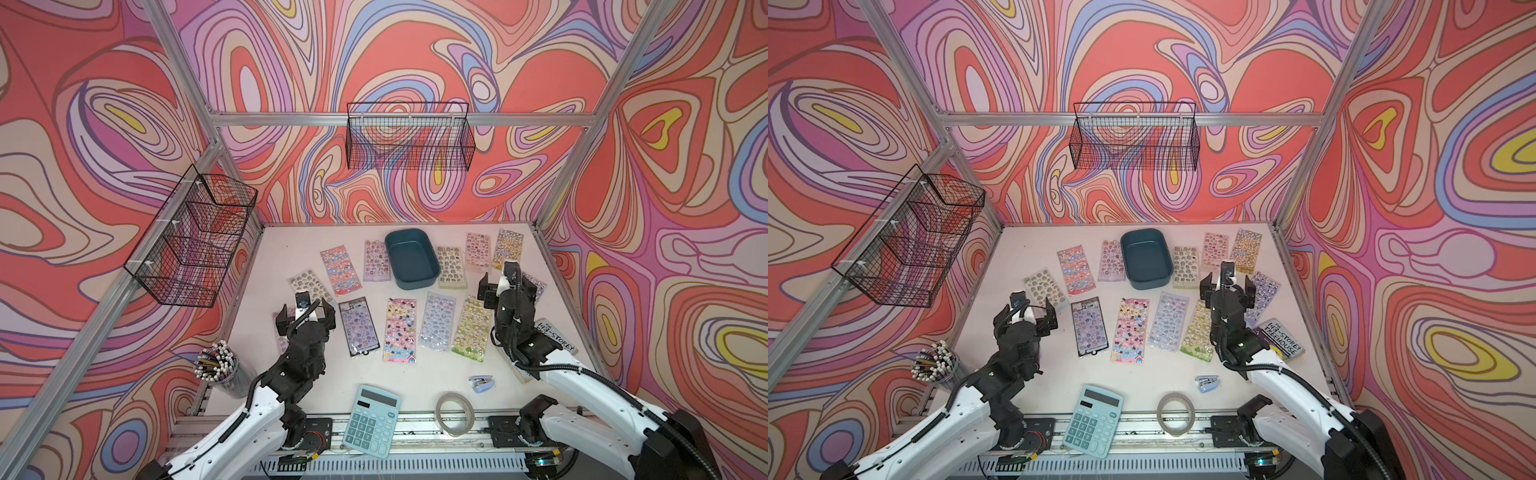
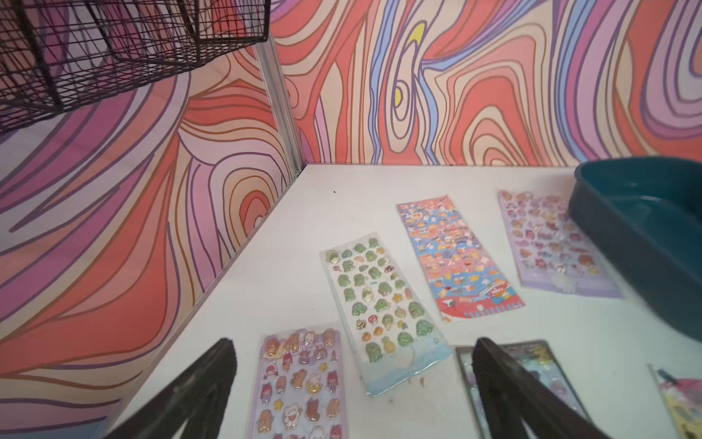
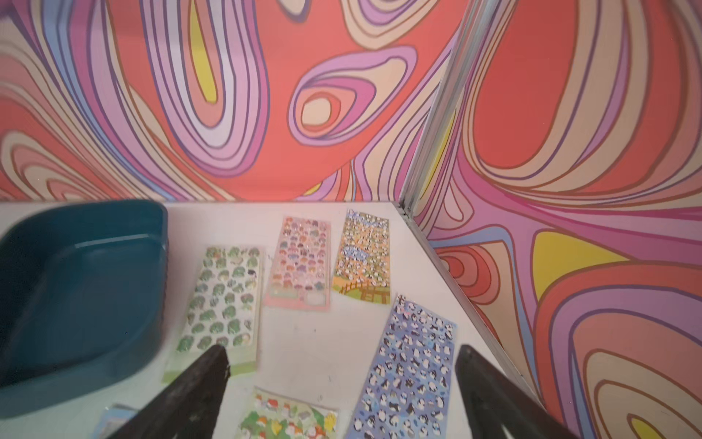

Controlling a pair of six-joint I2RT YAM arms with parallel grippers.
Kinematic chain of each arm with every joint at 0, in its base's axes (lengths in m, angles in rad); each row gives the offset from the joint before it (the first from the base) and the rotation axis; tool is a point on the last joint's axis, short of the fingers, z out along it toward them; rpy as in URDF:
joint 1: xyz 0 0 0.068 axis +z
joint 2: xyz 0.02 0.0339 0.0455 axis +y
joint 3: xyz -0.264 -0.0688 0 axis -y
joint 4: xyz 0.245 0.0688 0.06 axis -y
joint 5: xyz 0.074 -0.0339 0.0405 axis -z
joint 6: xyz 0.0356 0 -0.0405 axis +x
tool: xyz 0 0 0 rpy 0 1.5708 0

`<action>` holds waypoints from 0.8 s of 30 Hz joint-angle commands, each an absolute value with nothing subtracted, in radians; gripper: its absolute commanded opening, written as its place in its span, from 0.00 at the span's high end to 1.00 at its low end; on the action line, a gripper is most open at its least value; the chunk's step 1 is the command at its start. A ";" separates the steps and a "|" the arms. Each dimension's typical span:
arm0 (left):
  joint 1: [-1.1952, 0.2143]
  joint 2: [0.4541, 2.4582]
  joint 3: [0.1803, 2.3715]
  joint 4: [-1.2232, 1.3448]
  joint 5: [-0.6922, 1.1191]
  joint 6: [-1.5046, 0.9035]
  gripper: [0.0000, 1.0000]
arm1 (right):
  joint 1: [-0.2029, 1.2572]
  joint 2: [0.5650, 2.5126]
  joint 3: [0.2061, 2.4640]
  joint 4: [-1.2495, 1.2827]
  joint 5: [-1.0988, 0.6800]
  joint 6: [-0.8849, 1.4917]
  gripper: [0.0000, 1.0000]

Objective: Take the stickers out of the storage box
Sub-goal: Reset both arms

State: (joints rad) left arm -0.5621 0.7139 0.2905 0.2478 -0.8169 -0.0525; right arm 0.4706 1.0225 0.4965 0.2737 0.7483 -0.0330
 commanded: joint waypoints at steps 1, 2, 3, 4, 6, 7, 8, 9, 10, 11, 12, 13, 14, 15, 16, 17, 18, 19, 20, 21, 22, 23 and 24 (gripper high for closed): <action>-0.558 0.804 0.339 0.446 -0.852 0.111 0.00 | 0.470 1.082 0.464 0.421 0.803 -0.036 0.02; -0.556 0.847 0.341 0.456 -0.880 0.101 0.00 | 0.468 1.109 0.454 0.442 0.788 -0.034 0.02; -0.552 0.898 0.336 0.487 -0.926 0.081 0.00 | 0.464 1.140 0.446 0.464 0.748 -0.036 0.02; -0.549 0.944 0.327 0.532 -0.957 0.074 0.00 | 0.462 1.166 0.440 0.480 0.713 -0.039 0.02; -0.540 1.014 0.299 0.621 -0.950 0.085 0.00 | 0.459 1.210 0.426 0.529 0.701 -0.031 0.02; -0.532 1.041 0.289 0.661 -0.932 0.084 0.00 | 0.453 1.229 0.416 0.550 0.696 -0.030 0.02; -0.521 1.060 0.283 0.682 -0.915 0.075 0.00 | 0.446 1.245 0.407 0.571 0.693 -0.026 0.02; -0.499 1.079 0.280 0.684 -0.883 0.050 0.00 | 0.438 1.260 0.396 0.591 0.695 -0.011 0.02; -0.472 1.093 0.281 0.678 -0.844 0.032 0.00 | 0.425 1.272 0.385 0.608 0.688 0.001 0.02; -0.444 1.104 0.282 0.665 -0.820 0.009 0.00 | 0.412 1.281 0.372 0.623 0.672 0.009 0.02; -0.407 1.115 0.282 0.651 -0.740 -0.010 0.00 | 0.397 1.290 0.357 0.646 0.657 0.022 0.02; -0.379 1.124 0.282 0.638 -0.691 -0.028 0.00 | 0.383 1.297 0.344 0.659 0.638 0.037 0.02; -0.349 1.138 0.279 0.635 -0.655 -0.050 0.00 | 0.364 1.305 0.331 0.674 0.614 0.052 0.02; -0.327 1.152 0.273 0.654 -0.627 -0.057 0.00 | 0.348 1.315 0.318 0.684 0.609 0.073 0.02; -0.317 1.160 0.265 0.676 -0.620 -0.053 0.00 | 0.339 1.327 0.309 0.704 0.610 0.086 0.02; -0.308 1.169 0.256 0.712 -0.609 -0.042 0.00 | 0.334 1.325 0.316 0.681 0.602 0.087 0.02; -0.295 1.179 0.248 0.744 -0.585 -0.032 0.00 | 0.329 1.330 0.312 0.704 0.589 0.077 0.02; -0.282 1.188 0.244 0.761 -0.571 -0.032 0.00 | 0.325 1.337 0.309 0.724 0.585 0.067 0.02; -0.264 1.202 0.245 0.767 -0.559 -0.045 0.00 | 0.322 1.342 0.314 0.722 0.578 0.063 0.02; -0.245 1.223 0.247 0.776 -0.543 -0.051 0.00 | 0.313 1.352 0.317 0.739 0.571 0.058 0.02; -0.238 1.233 0.249 0.788 -0.534 -0.050 0.00 | 0.306 1.363 0.321 0.745 0.569 0.058 0.02; -0.233 1.246 0.251 0.803 -0.506 -0.041 0.00 | 0.296 1.374 0.322 0.766 0.562 0.059 0.02; -0.227 1.261 0.254 0.824 -0.486 -0.037 0.00 | 0.285 1.386 0.325 0.786 0.549 0.060 0.02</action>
